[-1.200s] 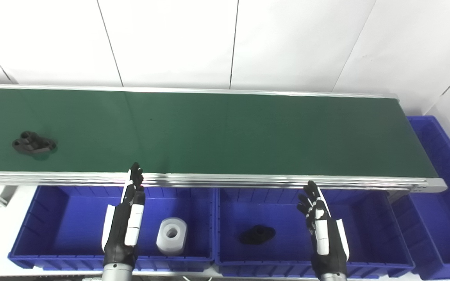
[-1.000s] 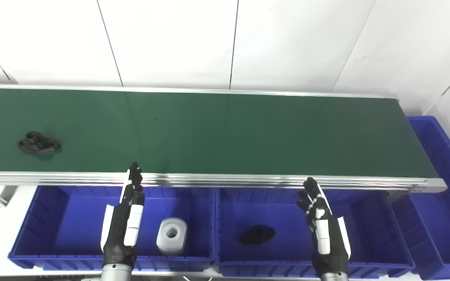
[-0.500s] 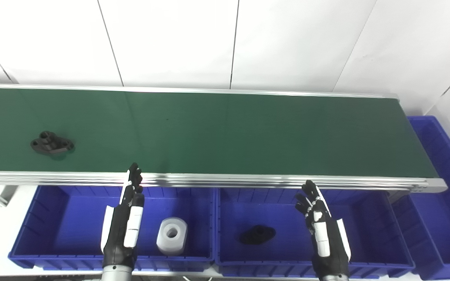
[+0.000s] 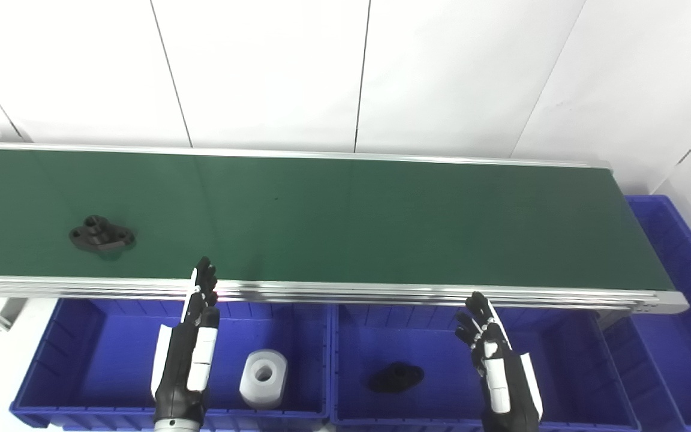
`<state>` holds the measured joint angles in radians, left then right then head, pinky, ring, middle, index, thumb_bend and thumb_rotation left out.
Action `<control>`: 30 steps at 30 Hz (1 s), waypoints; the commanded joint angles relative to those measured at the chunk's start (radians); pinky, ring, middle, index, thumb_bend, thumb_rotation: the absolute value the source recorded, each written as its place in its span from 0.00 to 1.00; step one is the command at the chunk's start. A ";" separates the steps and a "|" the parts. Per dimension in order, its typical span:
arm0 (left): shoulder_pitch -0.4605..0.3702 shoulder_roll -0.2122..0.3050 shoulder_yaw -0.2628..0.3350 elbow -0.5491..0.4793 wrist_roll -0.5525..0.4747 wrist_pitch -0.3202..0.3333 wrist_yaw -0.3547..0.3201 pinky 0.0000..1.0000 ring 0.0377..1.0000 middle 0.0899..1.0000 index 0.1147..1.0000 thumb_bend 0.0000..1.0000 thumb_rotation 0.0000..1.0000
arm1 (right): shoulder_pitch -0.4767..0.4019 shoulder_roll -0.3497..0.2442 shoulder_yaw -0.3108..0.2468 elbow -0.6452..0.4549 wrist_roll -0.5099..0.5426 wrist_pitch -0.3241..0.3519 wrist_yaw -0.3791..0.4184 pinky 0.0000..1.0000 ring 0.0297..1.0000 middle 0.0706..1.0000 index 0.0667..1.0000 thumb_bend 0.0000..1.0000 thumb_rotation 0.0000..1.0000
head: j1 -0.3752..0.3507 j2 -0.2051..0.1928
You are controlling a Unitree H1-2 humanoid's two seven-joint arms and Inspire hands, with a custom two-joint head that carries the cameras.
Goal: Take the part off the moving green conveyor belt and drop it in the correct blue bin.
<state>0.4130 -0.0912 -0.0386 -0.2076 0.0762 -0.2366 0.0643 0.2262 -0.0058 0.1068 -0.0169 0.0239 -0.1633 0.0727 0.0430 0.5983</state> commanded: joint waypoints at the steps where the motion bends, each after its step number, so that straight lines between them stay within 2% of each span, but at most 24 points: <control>1: 0.004 -0.004 0.002 -0.013 0.014 -0.038 0.012 1.00 0.99 1.00 1.00 0.54 1.00 | -0.010 0.002 0.003 -0.023 0.000 -0.030 0.008 0.88 0.90 0.94 0.95 0.79 0.93 | 0.005 0.000; 6: 0.004 0.002 -0.008 -0.008 0.005 -0.060 0.001 1.00 1.00 1.00 1.00 0.54 1.00 | -0.032 -0.004 0.004 0.015 -0.022 -0.071 0.004 0.89 0.91 0.94 0.95 0.78 0.95 | 0.014 0.002; 11: 0.009 0.000 -0.012 -0.007 0.020 -0.058 0.006 1.00 1.00 1.00 1.00 0.54 1.00 | -0.043 -0.004 0.000 0.046 -0.016 -0.095 0.006 0.89 0.91 0.94 0.95 0.79 0.95 | 0.034 -0.026; 12: 0.008 -0.004 -0.013 0.000 0.027 -0.064 0.010 1.00 1.00 1.00 1.00 0.54 1.00 | -0.045 -0.006 -0.001 0.054 -0.011 -0.102 0.009 0.89 0.91 0.94 0.95 0.79 0.95 | 0.056 -0.047; 13: 0.007 -0.006 -0.015 0.005 0.027 -0.069 0.011 1.00 0.99 1.00 1.00 0.54 1.00 | -0.046 -0.008 -0.002 0.059 -0.010 -0.105 0.010 0.89 0.91 0.95 0.95 0.79 0.95 | 0.056 -0.047; 14: 0.004 -0.010 -0.017 0.017 0.030 -0.079 0.013 1.00 1.00 1.00 1.00 0.55 1.00 | -0.048 -0.012 -0.005 0.070 -0.007 -0.113 0.012 0.89 0.91 0.95 0.95 0.79 0.95 | 0.090 -0.077; 15: 0.002 -0.013 -0.017 0.027 0.036 -0.090 0.018 1.00 1.00 1.00 1.00 0.56 1.00 | -0.049 -0.013 -0.007 0.077 -0.003 -0.118 0.013 0.89 0.91 0.94 0.95 0.79 0.95 | 0.090 -0.077; 16: -0.003 -0.020 -0.017 0.049 0.049 -0.105 0.029 1.00 0.98 0.99 1.00 0.58 0.99 | -0.053 -0.017 -0.012 0.093 0.002 -0.130 0.016 0.89 0.91 0.95 0.95 0.79 0.96 | 0.133 -0.117; 17: -0.007 -0.026 -0.016 0.065 0.058 -0.117 0.037 0.99 0.97 0.99 1.00 0.59 0.97 | -0.055 -0.020 -0.015 0.106 0.006 -0.138 0.018 0.89 0.91 0.95 0.95 0.78 0.96 | 0.133 -0.117; 18: -0.014 -0.033 -0.015 0.090 0.082 -0.131 0.053 0.99 0.97 0.99 1.00 0.59 0.97 | -0.062 -0.026 -0.021 0.128 0.015 -0.152 0.023 0.89 0.91 0.95 0.95 0.78 0.96 | 0.178 -0.163; 19: -0.018 -0.038 -0.015 0.107 0.099 -0.141 0.063 0.97 0.95 0.97 1.00 0.59 0.97 | -0.067 -0.029 -0.025 0.144 0.021 -0.162 0.027 0.90 0.92 0.95 0.96 0.78 0.96 | 0.178 -0.163; 20: -0.024 -0.044 -0.016 0.127 0.117 -0.150 0.076 0.95 0.94 0.97 1.00 0.59 0.97 | -0.075 -0.036 -0.030 0.166 0.030 -0.174 0.035 0.91 0.92 0.95 0.96 0.78 0.97 | 0.212 -0.193; 21: -0.029 -0.048 -0.016 0.141 0.130 -0.156 0.085 0.92 0.93 0.95 1.00 0.59 0.96 | -0.080 -0.041 -0.033 0.182 0.036 -0.183 0.041 0.93 0.93 0.96 0.97 0.77 0.98 | 0.212 -0.193; 22: -0.033 -0.052 -0.014 0.160 0.142 -0.163 0.095 0.91 0.92 0.95 1.00 0.59 0.96 | -0.087 -0.046 -0.038 0.198 0.046 -0.190 0.049 0.94 0.93 0.97 0.97 0.77 0.99 | 0.235 -0.212; 25: -0.041 -0.063 -0.008 0.197 0.151 -0.175 0.116 0.86 0.90 0.94 0.98 0.62 0.90 | -0.100 -0.055 -0.049 0.230 0.074 -0.201 0.068 0.98 0.96 0.99 1.00 0.76 1.00 | 0.255 -0.222; 30: -0.039 -0.083 -0.013 0.191 0.149 -0.178 0.129 0.83 0.88 0.92 0.97 0.57 0.87 | -0.110 -0.066 -0.065 0.240 0.107 -0.197 0.089 1.00 0.99 1.00 1.00 0.70 1.00 | 0.281 -0.215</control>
<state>0.3769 -0.1655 -0.0459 0.0148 0.2230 -0.3760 0.1791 0.1335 -0.0739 0.0457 0.2405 0.1132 -0.3036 0.1468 0.3175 0.3804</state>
